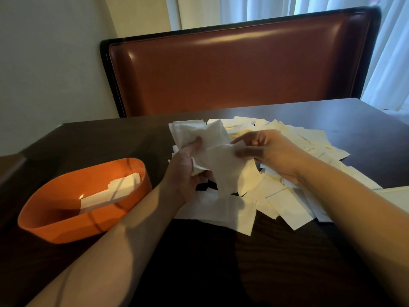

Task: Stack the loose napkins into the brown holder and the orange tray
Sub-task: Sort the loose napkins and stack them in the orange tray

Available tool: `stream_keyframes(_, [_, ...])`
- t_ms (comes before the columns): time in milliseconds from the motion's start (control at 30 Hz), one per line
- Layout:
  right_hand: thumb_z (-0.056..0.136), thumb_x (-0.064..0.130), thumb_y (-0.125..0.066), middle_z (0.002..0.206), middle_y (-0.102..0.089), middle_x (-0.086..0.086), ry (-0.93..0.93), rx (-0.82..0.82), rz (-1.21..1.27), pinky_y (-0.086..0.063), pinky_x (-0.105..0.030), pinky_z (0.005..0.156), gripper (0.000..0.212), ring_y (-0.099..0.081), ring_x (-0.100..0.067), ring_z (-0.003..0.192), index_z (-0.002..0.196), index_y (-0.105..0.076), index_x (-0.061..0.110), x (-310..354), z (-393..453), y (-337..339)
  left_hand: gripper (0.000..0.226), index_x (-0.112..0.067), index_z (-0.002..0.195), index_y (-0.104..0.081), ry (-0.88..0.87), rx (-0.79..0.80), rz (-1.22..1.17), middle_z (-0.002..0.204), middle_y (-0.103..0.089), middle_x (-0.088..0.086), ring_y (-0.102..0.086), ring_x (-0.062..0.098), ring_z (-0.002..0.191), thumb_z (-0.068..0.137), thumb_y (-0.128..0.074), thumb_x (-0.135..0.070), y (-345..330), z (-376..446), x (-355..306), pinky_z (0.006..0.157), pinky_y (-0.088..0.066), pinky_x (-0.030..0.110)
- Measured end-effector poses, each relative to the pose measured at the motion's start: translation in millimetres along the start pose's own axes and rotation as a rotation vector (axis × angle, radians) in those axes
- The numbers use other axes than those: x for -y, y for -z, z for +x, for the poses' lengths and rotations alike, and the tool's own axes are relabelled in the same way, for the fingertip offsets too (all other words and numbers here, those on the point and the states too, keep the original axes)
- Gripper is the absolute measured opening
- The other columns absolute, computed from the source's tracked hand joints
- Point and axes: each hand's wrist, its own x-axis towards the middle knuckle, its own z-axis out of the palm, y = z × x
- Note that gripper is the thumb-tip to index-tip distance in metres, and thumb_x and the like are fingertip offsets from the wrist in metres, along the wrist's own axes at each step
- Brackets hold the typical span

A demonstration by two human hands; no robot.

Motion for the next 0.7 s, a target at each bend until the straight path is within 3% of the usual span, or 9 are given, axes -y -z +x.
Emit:
stream_keyframes(67, [0.089, 0.020, -0.071, 0.100, -0.072, -0.013, 0.012, -0.022, -0.033, -0.050, -0.050, 0.068, 0.012, -0.053, -0.039, 0.070, 0.091, -0.075, 0.009, -1.7, -0.1, -2.8, 0.017, -0.019, 0.104, -0.062, 0.012, 0.017, -0.005, 0.074, -0.073, -0.001, -0.067, 0.013, 0.061, 0.099, -0.051, -0.031, -1.0, -2.5, -1.7, 0.050, -0.052, 0.024])
stream_keyframes(133, [0.090, 0.022, -0.070, 0.099, -0.070, -0.023, 0.009, -0.061, 0.002, -0.052, -0.061, 0.085, 0.020, -0.059, -0.052, 0.084, 0.091, -0.073, 0.002, -1.7, 1.0, -2.7, 0.016, -0.019, 0.104, -0.061, 0.023, 0.011, -0.004, 0.074, -0.073, -0.001, -0.067, 0.014, 0.062, 0.099, -0.052, -0.031, -1.6, -3.8, -3.1, 0.050, -0.052, 0.024])
stream_keyframes(200, [0.089, 0.019, -0.069, 0.097, -0.073, -0.017, -0.020, -0.072, 0.117, -0.053, -0.057, 0.092, 0.015, -0.066, -0.044, 0.095, 0.093, -0.073, 0.005, 0.4, 1.2, -1.2, 0.014, -0.021, 0.104, -0.061, 0.031, -0.010, 0.012, 0.080, -0.072, 0.001, -0.066, 0.017, 0.070, 0.097, -0.055, -0.032, -1.3, -3.7, -3.4, 0.056, -0.052, 0.028])
stream_keyframes(300, [0.088, 0.018, -0.070, 0.098, -0.075, -0.009, -0.021, -0.069, 0.214, -0.057, -0.044, 0.092, 0.013, -0.070, -0.032, 0.097, 0.097, -0.072, 0.008, -1.8, 2.8, -3.6, 0.015, -0.022, 0.107, -0.059, 0.035, -0.032, 0.036, 0.089, -0.070, 0.003, -0.065, 0.020, 0.080, 0.097, -0.055, -0.033, -1.4, -2.6, -2.6, 0.063, -0.055, 0.033])
stream_keyframes(433, [0.088, 0.019, -0.072, 0.094, -0.075, -0.002, 0.023, -0.159, 0.150, -0.059, -0.029, 0.077, 0.017, -0.072, -0.016, 0.085, 0.098, -0.070, 0.005, -2.4, 1.7, -14.6, 0.013, -0.022, 0.102, -0.061, 0.013, -0.006, 0.045, 0.073, -0.073, -0.002, -0.068, 0.013, 0.062, 0.098, -0.053, -0.032, -3.7, -3.6, -1.5, 0.056, -0.052, 0.029])
stream_keyframes(500, [0.087, 0.021, -0.073, 0.095, -0.075, -0.004, 0.026, -0.216, 0.119, -0.061, -0.038, 0.080, 0.021, -0.072, -0.024, 0.086, 0.093, -0.070, 0.001, -0.1, 2.1, -13.7, 0.013, -0.022, 0.099, -0.062, 0.005, -0.008, 0.049, 0.072, -0.072, -0.001, -0.068, 0.014, 0.060, 0.098, -0.053, -0.031, -4.0, -4.1, -1.4, 0.057, -0.052, 0.031])
stream_keyframes(600, [0.084, 0.022, -0.075, 0.089, -0.073, -0.005, -0.005, -0.243, 0.164, -0.060, -0.045, 0.080, 0.034, -0.064, -0.036, 0.082, 0.069, -0.057, -0.002, 1.1, 3.1, -4.0, 0.014, -0.021, 0.097, -0.064, 0.007, -0.023, 0.045, 0.073, -0.072, 0.000, -0.066, 0.018, 0.066, 0.098, -0.054, -0.030, -4.0, -4.2, -1.6, 0.056, -0.051, 0.031])
stream_keyframes(700, [0.078, 0.021, -0.076, 0.100, -0.071, -0.017, -0.067, -0.059, 0.361, -0.059, -0.041, 0.088, 0.035, -0.066, -0.039, 0.097, 0.083, -0.057, -0.009, -1.3, 2.5, -2.9, 0.013, -0.020, 0.101, -0.063, 0.020, -0.039, 0.044, 0.078, -0.072, 0.002, -0.066, 0.020, 0.069, 0.098, -0.055, -0.030, -3.4, -3.3, -1.1, 0.055, -0.052, 0.030])
